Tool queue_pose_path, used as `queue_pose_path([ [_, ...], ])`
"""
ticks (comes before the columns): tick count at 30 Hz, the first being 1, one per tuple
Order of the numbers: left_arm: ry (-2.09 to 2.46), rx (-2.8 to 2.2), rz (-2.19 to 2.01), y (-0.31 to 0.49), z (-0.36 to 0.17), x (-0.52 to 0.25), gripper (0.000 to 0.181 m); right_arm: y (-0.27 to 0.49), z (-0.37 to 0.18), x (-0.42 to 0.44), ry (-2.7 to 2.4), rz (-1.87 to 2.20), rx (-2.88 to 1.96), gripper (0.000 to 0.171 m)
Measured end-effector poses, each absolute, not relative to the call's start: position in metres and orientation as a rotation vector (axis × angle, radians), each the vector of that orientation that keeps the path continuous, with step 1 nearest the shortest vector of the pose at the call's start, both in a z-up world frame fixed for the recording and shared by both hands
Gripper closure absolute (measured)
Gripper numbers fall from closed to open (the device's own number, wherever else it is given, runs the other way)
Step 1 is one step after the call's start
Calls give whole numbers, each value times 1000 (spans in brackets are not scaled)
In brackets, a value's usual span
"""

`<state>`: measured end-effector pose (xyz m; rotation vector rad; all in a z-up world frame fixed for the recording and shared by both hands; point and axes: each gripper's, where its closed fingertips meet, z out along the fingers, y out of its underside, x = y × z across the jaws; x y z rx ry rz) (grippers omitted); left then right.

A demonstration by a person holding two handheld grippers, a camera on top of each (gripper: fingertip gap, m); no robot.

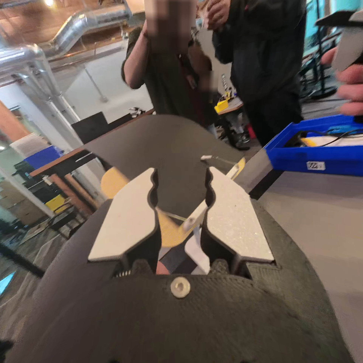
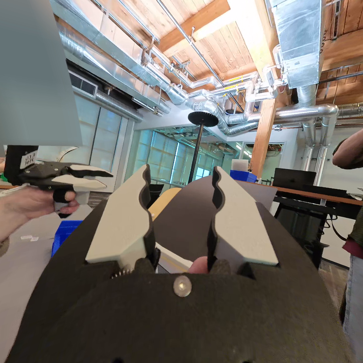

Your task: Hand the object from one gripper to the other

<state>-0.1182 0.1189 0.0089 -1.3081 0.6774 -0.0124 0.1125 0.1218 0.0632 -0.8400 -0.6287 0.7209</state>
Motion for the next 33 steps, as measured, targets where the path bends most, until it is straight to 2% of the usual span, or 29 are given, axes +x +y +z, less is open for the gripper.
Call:
queue_pose_path([
  [10, 523, -1725, 324, 140, -55, -268, 137, 124, 47, 89, -715, 665, -897, 120],
  [17, 534, -2049, 419, 167, -156, -335, 143, 135, 35, 88, -723, 664, -942, 124],
  [28, 1007, -2312, 255, 181, -251, -338, 143, 157, 0, 73, -772, 675, -1036, 125],
  [33, 1216, -2350, 242, 189, -281, -338, 154, 163, -13, 69, -799, 673, -1067, 125],
])
